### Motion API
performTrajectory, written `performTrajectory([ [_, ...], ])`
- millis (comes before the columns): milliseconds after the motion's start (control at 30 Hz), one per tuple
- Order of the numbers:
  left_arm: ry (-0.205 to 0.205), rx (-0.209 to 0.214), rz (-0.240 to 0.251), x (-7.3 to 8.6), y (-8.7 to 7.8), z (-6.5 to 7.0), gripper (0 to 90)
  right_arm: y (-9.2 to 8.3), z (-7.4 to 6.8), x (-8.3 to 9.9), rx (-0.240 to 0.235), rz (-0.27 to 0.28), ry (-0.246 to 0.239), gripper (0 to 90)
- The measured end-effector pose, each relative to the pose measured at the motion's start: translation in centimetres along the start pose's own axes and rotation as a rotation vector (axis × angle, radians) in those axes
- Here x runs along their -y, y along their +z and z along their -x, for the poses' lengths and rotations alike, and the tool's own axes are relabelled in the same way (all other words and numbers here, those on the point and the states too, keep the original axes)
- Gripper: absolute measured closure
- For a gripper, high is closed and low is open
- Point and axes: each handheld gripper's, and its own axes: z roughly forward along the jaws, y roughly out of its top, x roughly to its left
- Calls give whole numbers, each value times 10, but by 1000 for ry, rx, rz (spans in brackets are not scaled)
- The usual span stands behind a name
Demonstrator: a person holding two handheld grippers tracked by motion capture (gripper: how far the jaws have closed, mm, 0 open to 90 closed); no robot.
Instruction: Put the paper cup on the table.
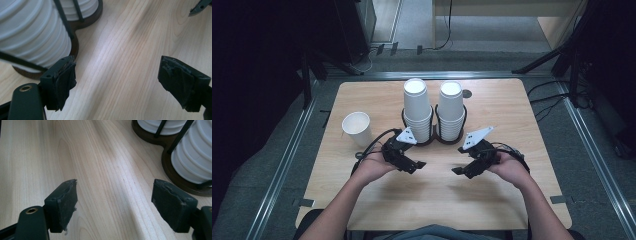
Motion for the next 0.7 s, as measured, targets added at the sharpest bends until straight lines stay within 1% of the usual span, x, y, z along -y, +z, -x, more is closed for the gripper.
performTrajectory([
  [33, 3, 2, 3, -1, 2, 2, 145, 0, 0, 0, 1, -3, -1, 213],
  [67, 18, -2, 4, -3, 4, 3, 139, 1, -1, 1, 4, -5, -3, 213],
  [200, 26, 9, 2, -5, 9, 5, 137, 2, -2, 1, 4, -12, -2, 213],
  [233, 27, 16, 0, -5, 10, 6, 137, 2, -2, 2, 7, -13, -8, 213],
  [267, 29, 15, 3, -5, 11, 7, 135, 3, -2, 2, 2, -16, -4, 213],
  [300, 35, 15, -4, -6, 12, 7, 135, 3, -3, 2, 5, -18, -8, 213],
  [367, 26, 14, 8, -7, 14, 7, 133, 4, -3, 2, 6, -20, -12, 213],
  [567, 26, 22, -1, -8, 20, 8, 133, 4, -4, 3, 12, -24, -17, 213],
  [633, 15, 32, 7, -9, 22, 8, 133, 4, -5, 3, 9, -28, -18, 213],
  [667, 13, 29, 10, -10, 23, 9, 133, 4, -5, 3, 9, -29, -19, 213],
  [700, 20, 27, 11, -11, 24, 9, 133, 5, -4, 3, 8, -30, -20, 213],
])
